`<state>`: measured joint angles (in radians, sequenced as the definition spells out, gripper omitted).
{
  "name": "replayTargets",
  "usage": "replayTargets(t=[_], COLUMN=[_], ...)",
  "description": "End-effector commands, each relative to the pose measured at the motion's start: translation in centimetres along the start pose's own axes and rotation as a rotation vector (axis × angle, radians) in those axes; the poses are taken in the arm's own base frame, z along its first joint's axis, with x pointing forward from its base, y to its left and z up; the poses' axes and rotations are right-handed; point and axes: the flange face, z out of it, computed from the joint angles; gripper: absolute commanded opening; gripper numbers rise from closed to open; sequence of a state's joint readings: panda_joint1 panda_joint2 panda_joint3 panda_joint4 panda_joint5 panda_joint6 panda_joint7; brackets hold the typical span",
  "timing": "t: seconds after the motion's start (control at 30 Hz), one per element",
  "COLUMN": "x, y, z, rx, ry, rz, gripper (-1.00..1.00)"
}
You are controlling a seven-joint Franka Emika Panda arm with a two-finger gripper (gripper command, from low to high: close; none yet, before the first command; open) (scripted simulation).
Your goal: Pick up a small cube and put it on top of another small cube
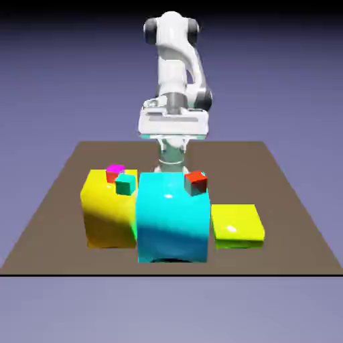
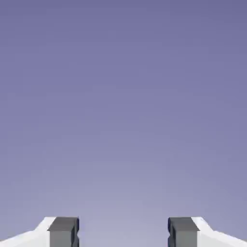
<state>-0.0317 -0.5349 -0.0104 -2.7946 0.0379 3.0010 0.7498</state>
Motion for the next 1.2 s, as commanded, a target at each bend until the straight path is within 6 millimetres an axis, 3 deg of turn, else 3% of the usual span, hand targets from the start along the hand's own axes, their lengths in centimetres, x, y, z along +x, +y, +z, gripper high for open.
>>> replayTargets(t=[0.0, 0.23, 0.37, 0.47, 0.67, 0.83, 1.1, 1.17], x=[1.4, 9.1, 11.4, 11.7, 7.9, 3.8, -3.2, -4.3], y=[1.7, 16.1, 25.3, 32.1, 41.8, 48.5, 56.5, 57.0], z=[0.9, 4.5, 4.8, 4.5, 5.5, 5.8, 5.8, 5.2], rx=[-0.042, -0.285, -0.378, -0.428, -0.493, -0.457, -0.183, -0.142], ry=[-0.011, -0.075, -0.102, -0.126, -0.301, -0.458, -0.73, -0.776], rz=[0.077, 0.637, 0.97, 1.217, 1.668, 2.046, 2.609, 2.654], gripper=[0.0, 0.0, 0.0, 0.0, 0.0, 0.0, 0.0, 0.0])
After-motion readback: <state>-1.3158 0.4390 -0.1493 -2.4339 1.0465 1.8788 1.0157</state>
